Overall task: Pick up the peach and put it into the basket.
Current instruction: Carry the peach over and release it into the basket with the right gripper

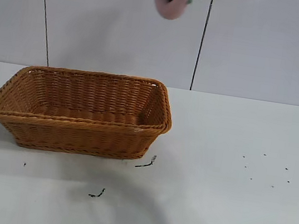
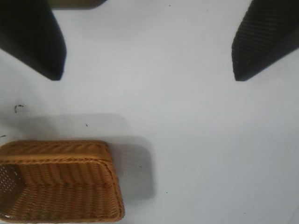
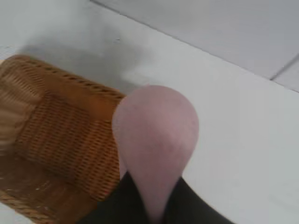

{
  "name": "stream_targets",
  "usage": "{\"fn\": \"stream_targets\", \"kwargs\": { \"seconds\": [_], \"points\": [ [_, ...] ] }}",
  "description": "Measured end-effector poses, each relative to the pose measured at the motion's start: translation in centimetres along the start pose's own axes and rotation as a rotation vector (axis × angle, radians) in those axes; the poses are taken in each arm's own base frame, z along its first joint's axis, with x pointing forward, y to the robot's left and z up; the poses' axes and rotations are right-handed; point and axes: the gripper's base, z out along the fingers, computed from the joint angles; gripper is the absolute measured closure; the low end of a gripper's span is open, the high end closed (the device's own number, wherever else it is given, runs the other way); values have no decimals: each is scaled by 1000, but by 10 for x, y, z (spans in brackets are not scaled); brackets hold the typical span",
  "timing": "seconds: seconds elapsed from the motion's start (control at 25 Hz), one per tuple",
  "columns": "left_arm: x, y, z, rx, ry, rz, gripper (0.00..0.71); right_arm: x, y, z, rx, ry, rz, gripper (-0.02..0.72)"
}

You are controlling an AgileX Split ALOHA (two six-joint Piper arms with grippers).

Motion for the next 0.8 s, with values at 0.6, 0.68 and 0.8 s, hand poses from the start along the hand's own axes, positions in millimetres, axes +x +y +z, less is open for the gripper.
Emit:
{"fn": "stream_targets", "kwargs": {
  "seconds": [0.6,0.68,0.8],
  "points": [
    [0,0,0,0,0,0,17,32,8,88,-11,113,-20,422],
    [0,0,0,0,0,0,17,33,9,88,-12,121,-23,171],
    [0,0,0,0,0,0,17,32,10,86,-13,119,-41,46]
  ]
}}
